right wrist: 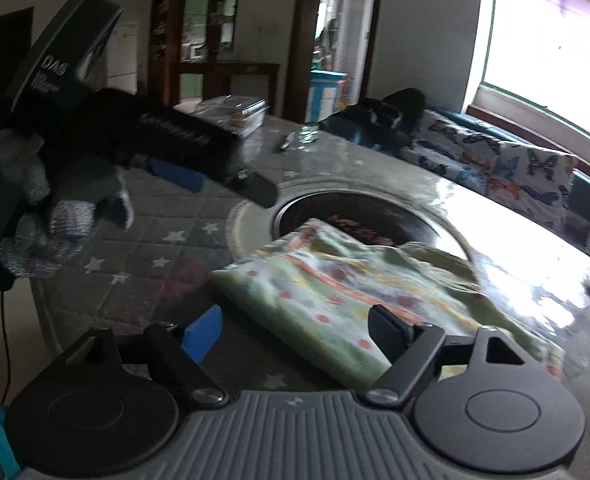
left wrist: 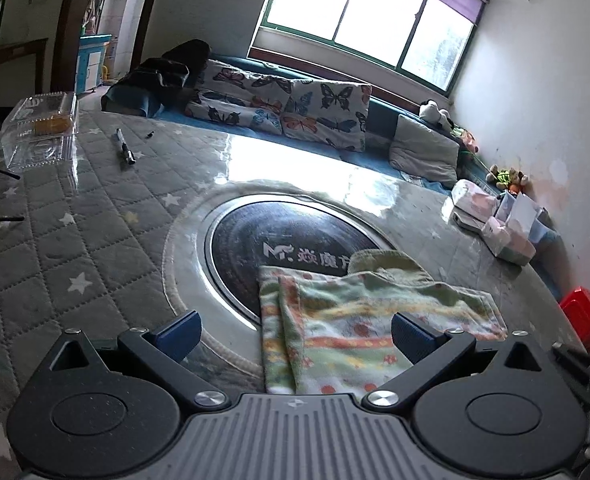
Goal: Fold clothes
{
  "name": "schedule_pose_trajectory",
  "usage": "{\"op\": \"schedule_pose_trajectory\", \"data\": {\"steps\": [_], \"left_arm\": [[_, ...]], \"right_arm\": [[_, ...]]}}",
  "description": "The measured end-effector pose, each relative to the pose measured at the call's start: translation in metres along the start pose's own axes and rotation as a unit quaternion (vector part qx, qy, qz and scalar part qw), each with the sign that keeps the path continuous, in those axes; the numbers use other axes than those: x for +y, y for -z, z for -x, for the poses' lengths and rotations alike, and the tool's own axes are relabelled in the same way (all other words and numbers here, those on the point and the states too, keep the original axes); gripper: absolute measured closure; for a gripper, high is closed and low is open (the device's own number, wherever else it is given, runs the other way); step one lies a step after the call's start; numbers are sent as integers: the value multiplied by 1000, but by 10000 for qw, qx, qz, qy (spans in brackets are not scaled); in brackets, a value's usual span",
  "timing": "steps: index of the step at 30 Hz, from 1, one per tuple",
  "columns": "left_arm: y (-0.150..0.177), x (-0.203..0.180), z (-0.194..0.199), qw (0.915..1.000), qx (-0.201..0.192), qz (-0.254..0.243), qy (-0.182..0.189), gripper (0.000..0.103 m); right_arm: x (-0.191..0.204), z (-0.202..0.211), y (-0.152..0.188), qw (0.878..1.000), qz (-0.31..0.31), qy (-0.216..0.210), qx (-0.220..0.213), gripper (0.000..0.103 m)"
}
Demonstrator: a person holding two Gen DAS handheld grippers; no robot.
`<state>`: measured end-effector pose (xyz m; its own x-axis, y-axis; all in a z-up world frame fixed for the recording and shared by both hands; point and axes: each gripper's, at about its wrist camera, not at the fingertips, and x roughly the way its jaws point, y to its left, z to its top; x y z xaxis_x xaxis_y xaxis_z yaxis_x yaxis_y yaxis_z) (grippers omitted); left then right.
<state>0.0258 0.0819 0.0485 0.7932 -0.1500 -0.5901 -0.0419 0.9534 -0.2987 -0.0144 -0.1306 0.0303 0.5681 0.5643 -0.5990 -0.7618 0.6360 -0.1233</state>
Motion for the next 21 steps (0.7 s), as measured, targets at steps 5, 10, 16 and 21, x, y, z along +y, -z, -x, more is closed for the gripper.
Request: {"op": "schedule_pose_trajectory", "data": {"steps": [5, 10, 16, 21], "left_arm": [[-2, 9, -10, 9997, 109, 202, 16, 5], [-3, 20, -22, 9986, 282, 441, 84, 17], [-5, 27, -33, 9965, 480, 652, 212, 18], [-7, 33, -42, 9929, 662, 923, 366, 18]], "right_arm": [[13, -16, -7, 9992, 316, -222, 108, 32], [24, -36, -14, 9968, 643, -427, 227, 43], [35, -58, -19, 9928, 1002, -556, 354, 51], [36, -70, -21, 9911, 1121, -566, 438, 64]]}}
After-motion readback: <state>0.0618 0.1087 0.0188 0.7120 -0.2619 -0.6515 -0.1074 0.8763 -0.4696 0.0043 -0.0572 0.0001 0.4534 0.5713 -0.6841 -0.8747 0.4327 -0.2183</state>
